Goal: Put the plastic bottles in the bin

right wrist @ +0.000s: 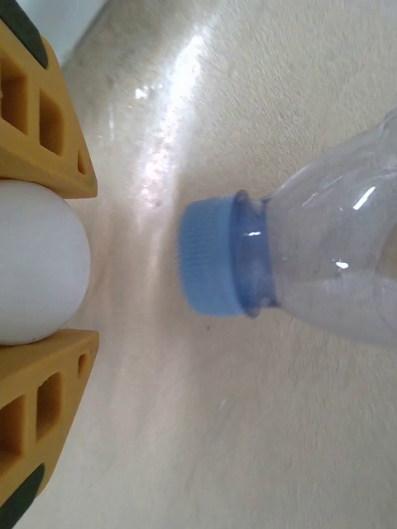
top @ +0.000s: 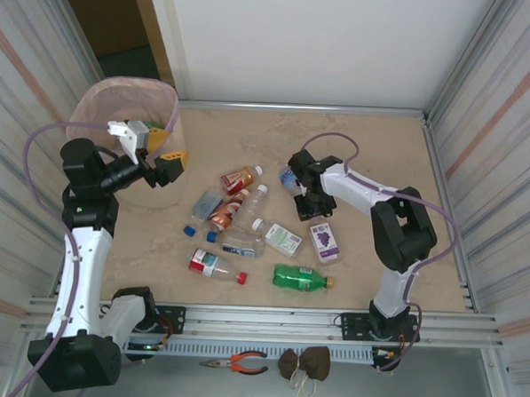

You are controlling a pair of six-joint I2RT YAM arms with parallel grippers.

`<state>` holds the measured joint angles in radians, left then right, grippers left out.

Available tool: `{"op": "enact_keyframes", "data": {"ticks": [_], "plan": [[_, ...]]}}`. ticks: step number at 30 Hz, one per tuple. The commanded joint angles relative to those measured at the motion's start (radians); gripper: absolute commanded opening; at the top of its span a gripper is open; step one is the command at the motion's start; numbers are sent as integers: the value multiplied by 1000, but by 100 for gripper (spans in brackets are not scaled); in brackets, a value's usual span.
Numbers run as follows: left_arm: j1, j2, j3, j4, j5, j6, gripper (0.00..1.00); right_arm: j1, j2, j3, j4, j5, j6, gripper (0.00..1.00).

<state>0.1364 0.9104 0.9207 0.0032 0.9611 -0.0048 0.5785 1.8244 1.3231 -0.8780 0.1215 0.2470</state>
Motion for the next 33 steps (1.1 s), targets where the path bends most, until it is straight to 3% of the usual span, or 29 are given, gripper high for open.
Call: {"op": "enact_keyframes", "data": {"ticks": [1,9,19,28,33], "plan": [[-22,-2,16,15,1,6,82,4,-120,-11,-46,47,13,39],[-149,2,118,-56,-72,43,83,6,-352,1,-25,27,6,39],[-452,74,168,-59,-288,15,83,-16,-602,-23,206,-87,96,41],[-728,268,253,-55,-460,-69,83,-61,-729,-86,419,-149,176,38],[-824,435,399,-150,-463,-139,82,-68,-761,-113,484,-126,177,38]]}}
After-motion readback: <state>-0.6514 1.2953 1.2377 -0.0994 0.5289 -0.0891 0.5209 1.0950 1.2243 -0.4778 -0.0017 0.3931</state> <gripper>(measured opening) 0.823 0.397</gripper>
